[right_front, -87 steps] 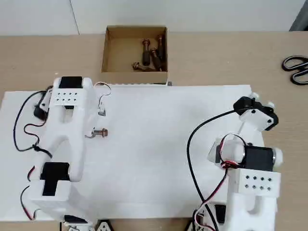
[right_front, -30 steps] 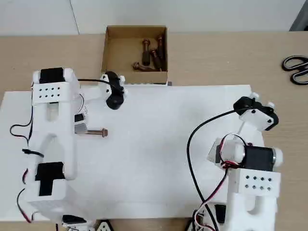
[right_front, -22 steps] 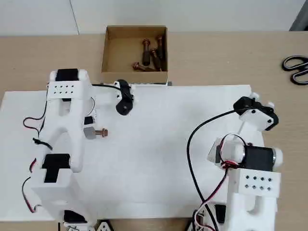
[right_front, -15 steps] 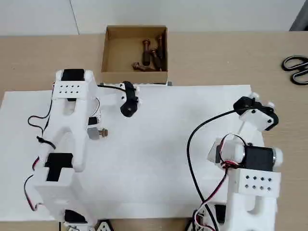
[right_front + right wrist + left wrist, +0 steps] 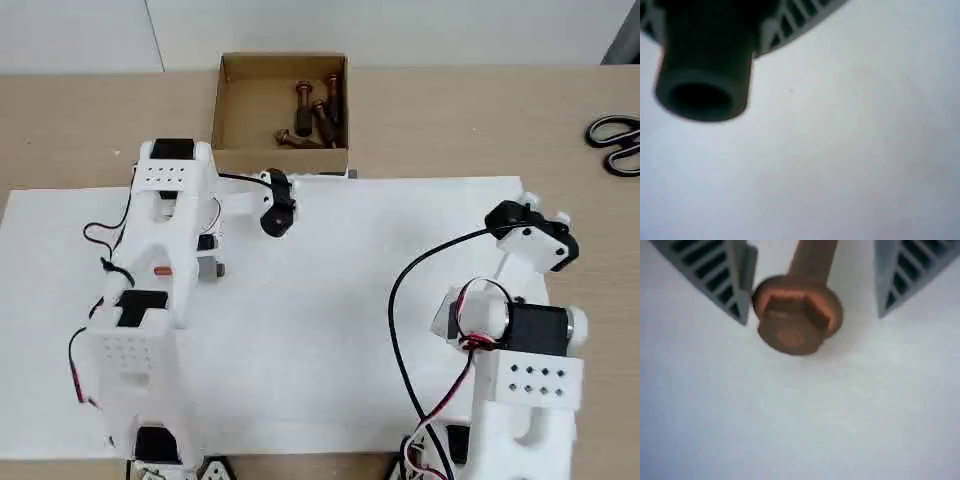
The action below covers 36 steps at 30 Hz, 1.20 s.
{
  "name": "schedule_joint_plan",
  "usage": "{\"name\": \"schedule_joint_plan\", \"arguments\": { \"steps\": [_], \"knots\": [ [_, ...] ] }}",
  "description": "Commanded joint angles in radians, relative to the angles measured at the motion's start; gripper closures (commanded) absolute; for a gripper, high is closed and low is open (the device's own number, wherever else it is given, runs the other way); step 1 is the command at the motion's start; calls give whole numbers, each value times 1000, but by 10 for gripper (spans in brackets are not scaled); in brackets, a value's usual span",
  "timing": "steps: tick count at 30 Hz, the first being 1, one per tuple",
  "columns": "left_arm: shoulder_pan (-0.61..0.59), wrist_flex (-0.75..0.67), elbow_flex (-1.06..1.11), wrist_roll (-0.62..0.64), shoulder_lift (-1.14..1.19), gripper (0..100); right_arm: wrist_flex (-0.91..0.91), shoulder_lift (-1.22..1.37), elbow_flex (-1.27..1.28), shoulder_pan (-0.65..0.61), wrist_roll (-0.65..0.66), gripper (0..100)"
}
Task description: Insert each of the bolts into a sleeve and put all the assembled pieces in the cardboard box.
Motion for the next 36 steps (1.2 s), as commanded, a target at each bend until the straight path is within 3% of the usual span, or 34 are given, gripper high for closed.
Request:
{"name": "schedule_joint_plan", "arguments": {
  "steps": [1, 18, 23, 33, 36],
  "knots": [
    [3, 31, -64, -64, 38, 845, -16, -5, -6, 8, 3, 996],
    [-23, 31, -71, -61, 61, 995, -16, -5, -6, 8, 3, 996],
    [-23, 31, -74, -58, 58, 995, -16, -7, -6, 8, 3, 996],
    [-15, 54, -96, -14, -186, 995, -16, -16, -12, 2, 6, 996],
    [-12, 52, -97, 81, -292, 995, -13, -16, -60, 2, 6, 996]
  ]
}}
